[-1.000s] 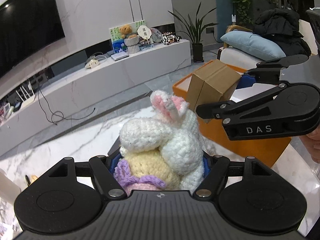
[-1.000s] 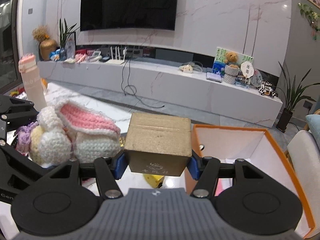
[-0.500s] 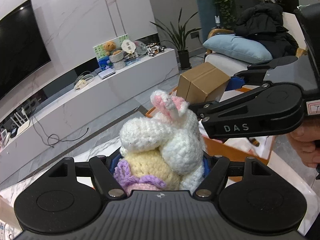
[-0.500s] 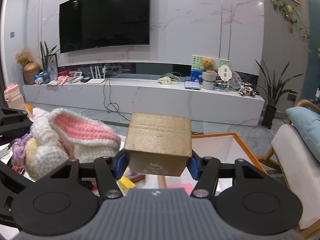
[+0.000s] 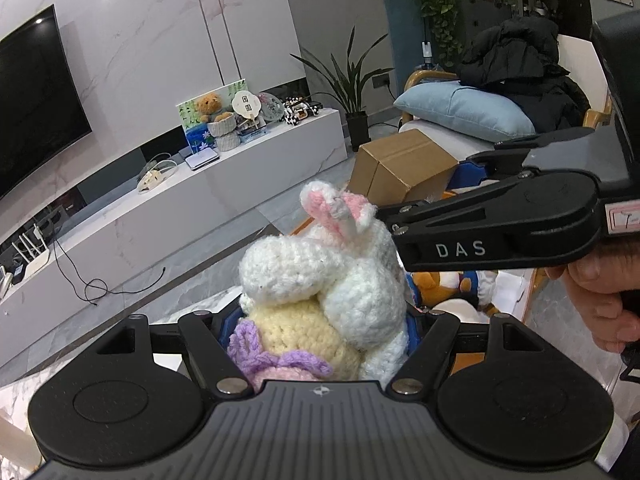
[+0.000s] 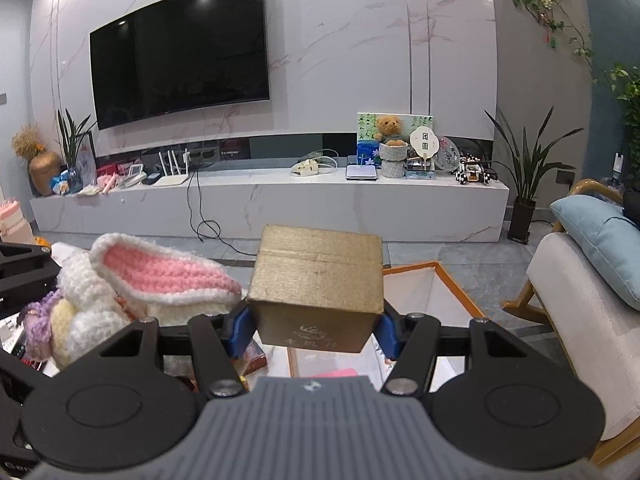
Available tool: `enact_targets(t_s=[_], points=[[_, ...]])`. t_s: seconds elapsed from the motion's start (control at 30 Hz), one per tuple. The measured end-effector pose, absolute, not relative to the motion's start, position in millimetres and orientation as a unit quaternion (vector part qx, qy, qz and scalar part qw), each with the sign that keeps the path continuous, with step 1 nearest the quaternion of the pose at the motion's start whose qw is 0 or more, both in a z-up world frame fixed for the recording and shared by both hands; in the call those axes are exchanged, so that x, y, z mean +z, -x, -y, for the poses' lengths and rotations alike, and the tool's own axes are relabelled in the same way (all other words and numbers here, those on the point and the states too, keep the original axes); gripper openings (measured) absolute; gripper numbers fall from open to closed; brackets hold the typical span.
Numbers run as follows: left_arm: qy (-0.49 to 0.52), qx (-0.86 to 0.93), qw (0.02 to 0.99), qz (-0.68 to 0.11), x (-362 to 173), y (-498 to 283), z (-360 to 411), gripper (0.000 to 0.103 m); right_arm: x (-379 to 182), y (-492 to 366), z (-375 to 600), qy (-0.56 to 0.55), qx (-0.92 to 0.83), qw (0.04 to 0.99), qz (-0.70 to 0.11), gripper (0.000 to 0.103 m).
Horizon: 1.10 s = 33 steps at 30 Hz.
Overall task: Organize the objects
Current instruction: 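Lift the bunny and brown box and carry them over the orange box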
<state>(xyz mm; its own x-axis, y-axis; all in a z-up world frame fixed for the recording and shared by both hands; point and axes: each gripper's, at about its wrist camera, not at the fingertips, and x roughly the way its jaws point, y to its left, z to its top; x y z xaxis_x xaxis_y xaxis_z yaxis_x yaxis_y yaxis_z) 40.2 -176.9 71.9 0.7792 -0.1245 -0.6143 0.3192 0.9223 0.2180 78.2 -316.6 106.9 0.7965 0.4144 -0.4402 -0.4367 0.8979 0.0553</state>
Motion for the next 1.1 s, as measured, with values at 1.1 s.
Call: enact_targets(t_s=[1.1], points=[[-0.159,-0.146,0.919,-0.329,50,-133,254,0.084,87,-174,389,-0.036,0.154,0.942,-0.296,0.062]])
